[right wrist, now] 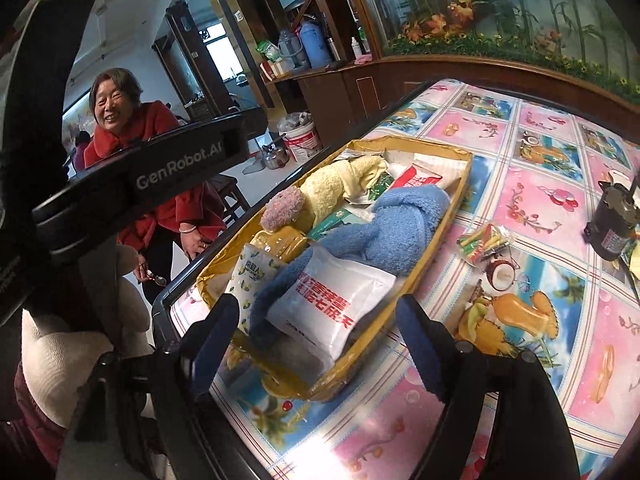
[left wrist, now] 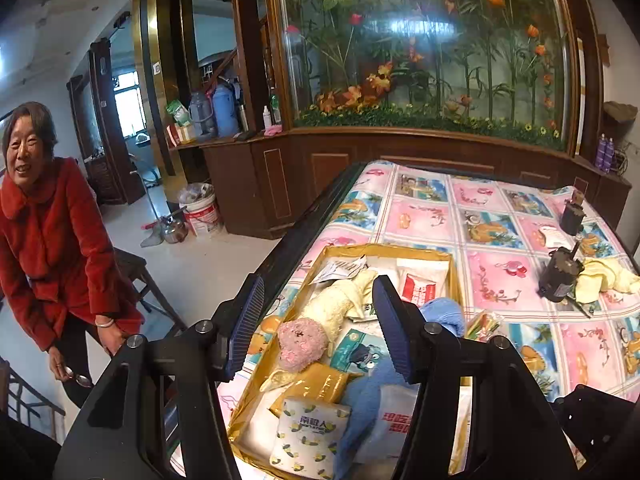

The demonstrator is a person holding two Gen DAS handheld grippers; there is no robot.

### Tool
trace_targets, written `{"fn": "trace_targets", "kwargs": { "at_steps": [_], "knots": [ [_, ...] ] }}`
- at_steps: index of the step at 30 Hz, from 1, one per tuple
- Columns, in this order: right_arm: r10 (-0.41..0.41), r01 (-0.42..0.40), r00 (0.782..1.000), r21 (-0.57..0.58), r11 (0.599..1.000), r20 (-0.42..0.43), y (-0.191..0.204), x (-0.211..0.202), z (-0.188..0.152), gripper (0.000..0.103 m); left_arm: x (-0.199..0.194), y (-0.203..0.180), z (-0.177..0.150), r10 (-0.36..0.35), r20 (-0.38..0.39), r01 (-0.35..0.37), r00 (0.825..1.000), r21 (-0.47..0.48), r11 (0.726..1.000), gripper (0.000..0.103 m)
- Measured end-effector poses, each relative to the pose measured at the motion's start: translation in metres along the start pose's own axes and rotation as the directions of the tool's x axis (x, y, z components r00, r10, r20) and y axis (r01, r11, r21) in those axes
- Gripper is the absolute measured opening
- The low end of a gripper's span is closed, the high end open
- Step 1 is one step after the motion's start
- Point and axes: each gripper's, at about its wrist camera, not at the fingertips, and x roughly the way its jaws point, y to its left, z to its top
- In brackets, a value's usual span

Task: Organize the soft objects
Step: 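Withdraw both grippers from the tray toward the remaining items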

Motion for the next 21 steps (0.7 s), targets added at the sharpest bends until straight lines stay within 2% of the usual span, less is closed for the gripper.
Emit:
{"fn": "trace_targets", "kwargs": {
  "at_steps": [3,4,5,7,9,12,14,19,21],
  "knots": [
    [-0.026,0.026,1.000,0.020,0.999,0.017,-0.016,-0.014,-0.010,0.081,-0.020,0.001,0.002,-0.037,0.067,0.038,0.997,-0.016,0.999,0.057],
    [-0.041,0.040,0.999,0.033,0.999,0.019,-0.025,-0.019,-0.014,0.081,-0.027,0.002,0.003,-0.067,0.092,0.069,0.993,-0.022,0.997,0.063],
    [-0.060,0.059,0.998,0.051,0.997,0.020,-0.035,-0.025,-0.019,0.081,-0.033,0.003,0.005,-0.113,0.112,0.117,0.987,-0.030,0.993,0.081],
    [-0.109,0.107,0.994,0.101,0.989,0.016,-0.062,-0.038,-0.030,0.081,-0.037,0.004,0.009,-0.250,0.104,0.257,0.963,-0.056,0.965,0.091],
    [-0.161,0.157,0.987,0.167,0.973,0.011,-0.094,-0.052,-0.040,0.081,-0.032,-0.005,0.013,-0.343,0.051,0.345,0.938,-0.059,0.937,0.091],
    [-0.227,0.214,0.974,0.286,0.934,0.014,-0.141,-0.077,-0.054,0.081,-0.019,-0.027,0.013,-0.371,-0.022,0.370,0.928,-0.034,0.928,0.091],
    [-0.260,0.233,0.965,0.359,0.904,0.027,-0.166,-0.096,-0.061,0.081,-0.004,-0.046,0.010,-0.413,-0.092,0.412,0.906,-0.029,0.911,0.091],
    [-0.323,0.262,0.944,0.449,0.854,0.064,-0.203,-0.129,-0.073,0.081,0.043,-0.114,-0.004,-0.459,-0.274,0.492,0.845,0.062,0.869,0.091],
    [-0.328,0.258,0.942,0.474,0.842,0.070,-0.213,-0.136,-0.077,0.081,0.065,-0.138,-0.012,-0.429,-0.330,0.484,0.841,0.105,0.869,0.091]
  ]
}}
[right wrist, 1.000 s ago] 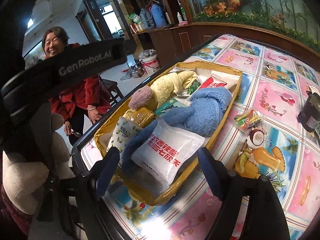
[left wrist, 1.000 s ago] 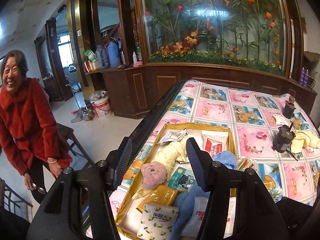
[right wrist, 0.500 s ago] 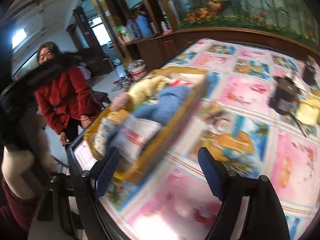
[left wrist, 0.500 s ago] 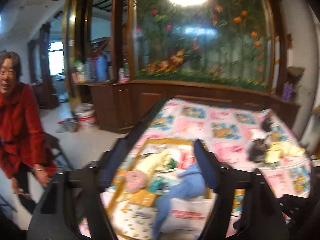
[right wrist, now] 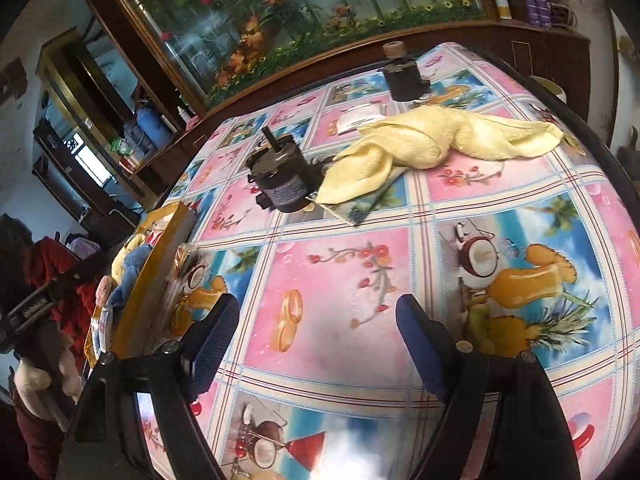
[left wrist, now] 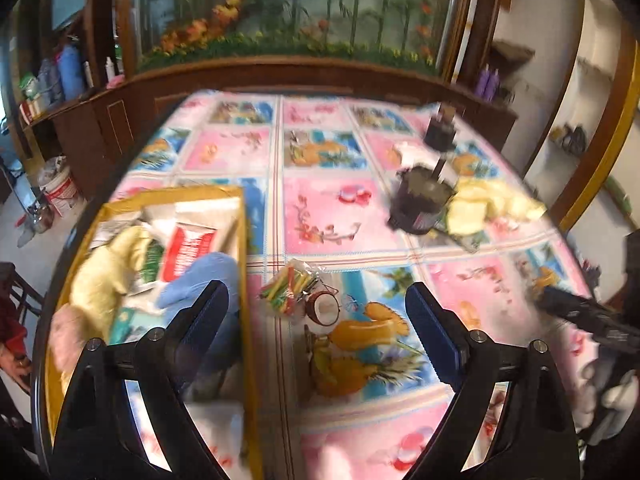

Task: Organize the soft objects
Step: 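Withdraw both grippers from the tray toward the remaining items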

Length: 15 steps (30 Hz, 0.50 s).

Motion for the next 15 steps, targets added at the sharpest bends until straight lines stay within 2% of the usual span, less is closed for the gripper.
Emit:
{"fn": "trace_targets", "kwargs": {
  "at_steps": [3,4,5,7,9,10,11,13,15],
  "knots": [
    [0.010,-0.010,1.000,0.027,1.000,0.005,-0.014,-0.004,0.001,0.081,0.037,-0.007,0.007,0.040,-0.062,-0.037,0.997,0.051,0.998,0.090],
    [0.012,-0.012,1.000,0.032,0.999,0.007,-0.016,-0.004,0.000,0.081,0.049,-0.007,0.008,0.051,-0.088,-0.046,0.995,0.060,0.997,0.086],
    [0.015,-0.016,1.000,0.037,0.999,0.010,-0.019,-0.006,0.000,0.081,0.058,-0.007,0.009,0.044,-0.120,-0.037,0.992,0.062,0.997,0.075],
    [0.017,-0.018,1.000,0.049,0.999,0.015,-0.027,-0.009,0.000,0.081,0.072,-0.005,0.007,0.029,-0.181,-0.019,0.983,0.059,0.998,0.065],
    [0.015,-0.017,1.000,0.064,0.998,0.020,-0.036,-0.011,0.003,0.081,0.080,-0.010,0.003,0.075,-0.228,-0.054,0.971,0.099,0.994,0.048],
    [0.012,-0.014,1.000,0.077,0.997,0.026,-0.043,-0.013,0.007,0.081,0.081,-0.012,0.001,0.071,-0.240,-0.046,0.968,0.110,0.993,0.039],
    [0.008,-0.011,0.999,0.092,0.996,0.033,-0.048,-0.014,0.009,0.081,0.080,-0.016,-0.001,0.062,-0.242,-0.032,0.968,0.123,0.992,0.037],
    [0.004,-0.010,0.999,0.129,0.992,0.045,-0.058,-0.017,0.015,0.081,0.078,-0.020,-0.005,0.005,-0.258,0.027,0.966,0.123,0.992,0.024],
    [0.008,-0.017,0.998,0.159,0.987,0.058,-0.066,-0.019,0.023,0.081,0.072,-0.026,-0.008,-0.051,-0.265,0.082,0.963,0.108,0.991,0.023]
  ]
}}
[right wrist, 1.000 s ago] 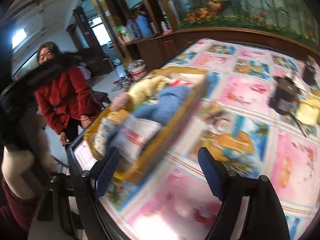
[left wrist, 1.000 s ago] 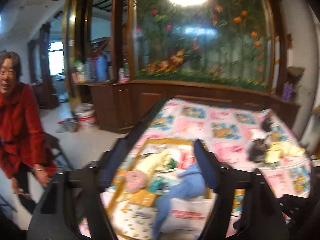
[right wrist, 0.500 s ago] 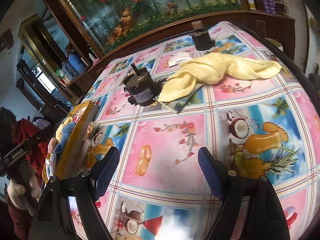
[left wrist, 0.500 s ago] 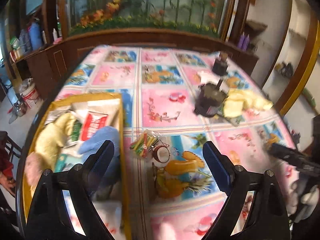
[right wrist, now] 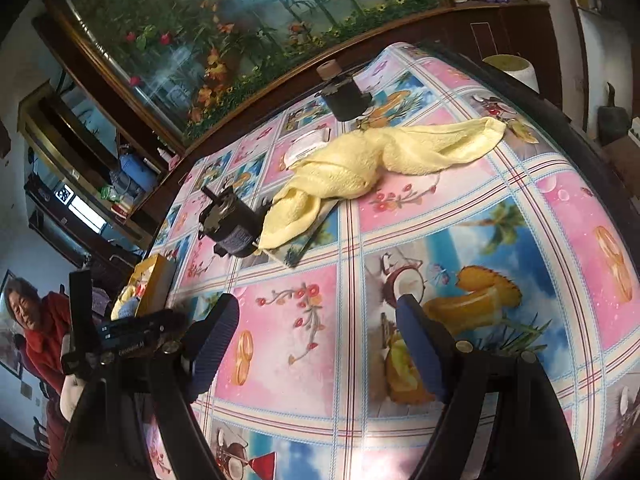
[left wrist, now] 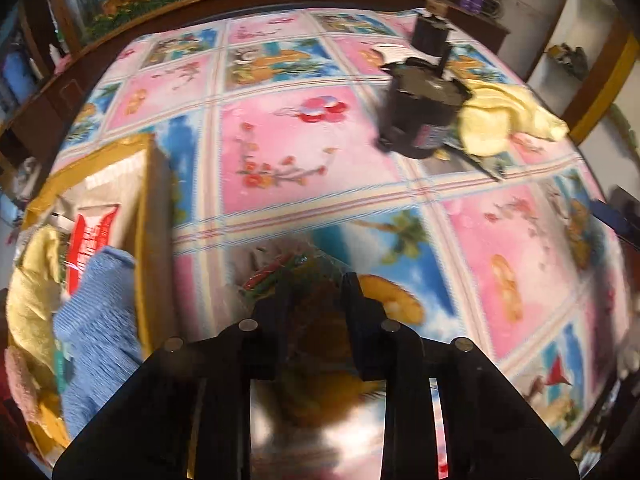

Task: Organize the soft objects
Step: 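Withdraw both grippers from the tray toward the remaining items, then grasp the clear candy-stick bag with the left gripper while the right gripper grasps the yellow towel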

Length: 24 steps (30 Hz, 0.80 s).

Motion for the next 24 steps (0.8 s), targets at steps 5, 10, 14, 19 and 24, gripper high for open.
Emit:
{"fn": "trace_targets", "kwargs": {
  "at_steps": [5,10,14,19,24],
  "knots": [
    [0.027,-0.026,0.999,0.042,0.999,-0.021,-0.004,0.016,0.023,0.081,-0.014,-0.013,-0.006,-0.093,0.046,0.094,0.995,-0.012,0.996,0.023],
    [0.063,-0.056,0.996,0.116,0.992,-0.061,-0.004,0.054,0.048,0.081,-0.033,-0.013,-0.007,-0.159,0.095,0.163,0.983,-0.033,0.986,0.023],
    [0.056,-0.041,0.997,0.265,0.963,-0.048,-0.017,0.086,0.069,0.081,-0.036,-0.011,-0.010,-0.148,0.100,0.153,0.984,-0.048,0.987,0.023],
    [-0.023,0.024,1.000,0.371,0.928,-0.008,-0.024,0.107,0.085,0.081,-0.037,0.003,-0.011,-0.150,0.115,0.164,0.982,-0.116,0.980,0.023],
    [0.085,-0.073,0.996,0.388,0.919,-0.015,-0.041,0.104,0.084,0.038,-0.037,0.008,-0.014,-0.159,0.110,0.173,0.981,-0.135,0.976,0.023]
  ]
}}
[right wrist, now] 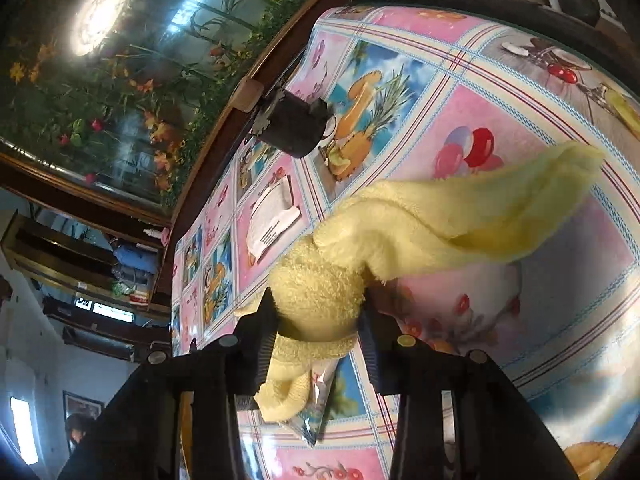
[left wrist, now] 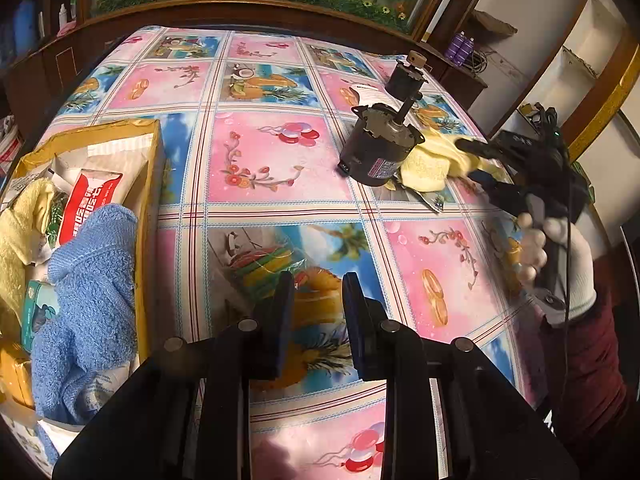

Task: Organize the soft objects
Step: 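Grasp the clear candy-stick bag with the left gripper while the right gripper grasps the yellow towel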

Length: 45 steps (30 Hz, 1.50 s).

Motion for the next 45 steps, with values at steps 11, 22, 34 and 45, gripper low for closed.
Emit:
{"fn": "trace_targets", "kwargs": {
  "at_steps": [11,22,34,45],
  "knots": [
    [-0.254,0.222,0.964,-0.290,0.931,-0.079,-0.036,-0.107,-0.057,0.060,0.000,0.014,0.001,-0.031,0.007,0.032,0.999,-0.070,0.997,0.028],
    [-0.162,0.161,0.986,-0.491,0.856,0.041,0.046,-0.114,-0.067,0.081,0.025,0.002,-0.006,0.103,-0.070,-0.102,0.992,0.019,0.995,0.045],
    [0.008,-0.136,0.974,-0.558,0.819,-0.226,0.099,-0.055,-0.126,0.081,0.005,-0.048,-0.021,0.124,-0.047,-0.105,0.991,0.293,0.950,0.040],
    [-0.110,0.091,0.993,-0.291,0.952,-0.049,0.004,-0.109,-0.080,0.081,0.052,-0.051,-0.010,0.257,0.025,-0.248,0.966,0.374,0.894,0.068]
  ]
}}
